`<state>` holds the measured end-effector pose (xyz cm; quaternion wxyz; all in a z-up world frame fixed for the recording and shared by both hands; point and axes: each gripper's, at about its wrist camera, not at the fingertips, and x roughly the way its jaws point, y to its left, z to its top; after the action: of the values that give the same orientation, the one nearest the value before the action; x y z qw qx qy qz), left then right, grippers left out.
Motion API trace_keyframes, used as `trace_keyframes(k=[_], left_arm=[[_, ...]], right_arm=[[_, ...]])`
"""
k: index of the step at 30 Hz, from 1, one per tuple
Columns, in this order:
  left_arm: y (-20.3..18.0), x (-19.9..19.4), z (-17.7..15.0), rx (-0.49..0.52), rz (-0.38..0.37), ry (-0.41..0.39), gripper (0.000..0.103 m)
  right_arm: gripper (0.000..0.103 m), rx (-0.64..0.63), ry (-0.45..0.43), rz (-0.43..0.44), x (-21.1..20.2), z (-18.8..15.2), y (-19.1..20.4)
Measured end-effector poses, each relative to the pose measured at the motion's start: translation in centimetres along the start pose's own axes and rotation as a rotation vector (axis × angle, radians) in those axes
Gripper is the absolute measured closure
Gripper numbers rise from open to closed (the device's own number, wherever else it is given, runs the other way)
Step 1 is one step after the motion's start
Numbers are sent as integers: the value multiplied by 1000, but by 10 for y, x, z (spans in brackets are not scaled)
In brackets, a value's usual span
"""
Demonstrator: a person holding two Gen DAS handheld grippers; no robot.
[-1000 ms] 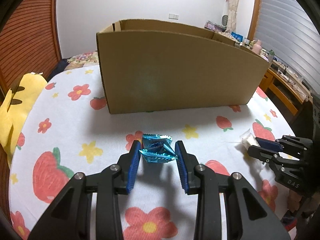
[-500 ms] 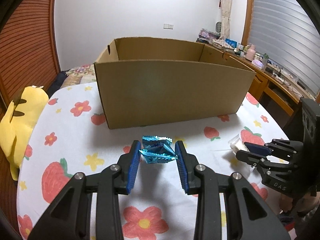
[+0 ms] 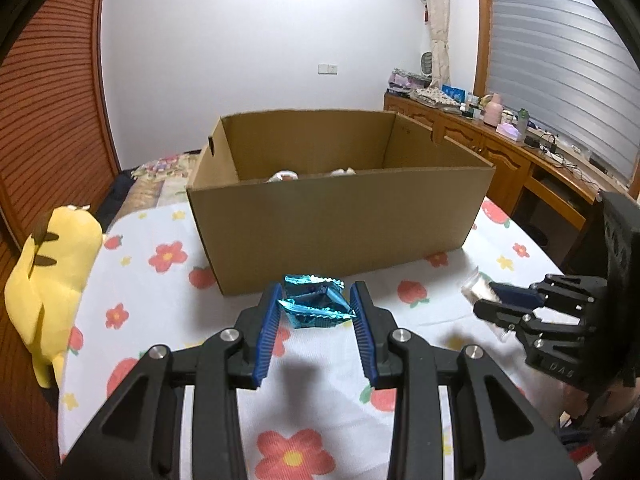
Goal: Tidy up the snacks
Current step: 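Lift both held snacks and carry them over the box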
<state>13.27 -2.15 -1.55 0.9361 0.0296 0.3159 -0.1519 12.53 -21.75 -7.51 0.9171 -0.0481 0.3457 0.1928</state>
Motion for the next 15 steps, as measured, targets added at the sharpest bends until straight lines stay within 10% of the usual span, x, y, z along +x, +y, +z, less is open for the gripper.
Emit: trace_keyframes(k=[15], left_arm=[[10, -16, 71, 37, 13, -130, 70]], right_arm=[[83, -53, -196, -33, -51, 93, -9]])
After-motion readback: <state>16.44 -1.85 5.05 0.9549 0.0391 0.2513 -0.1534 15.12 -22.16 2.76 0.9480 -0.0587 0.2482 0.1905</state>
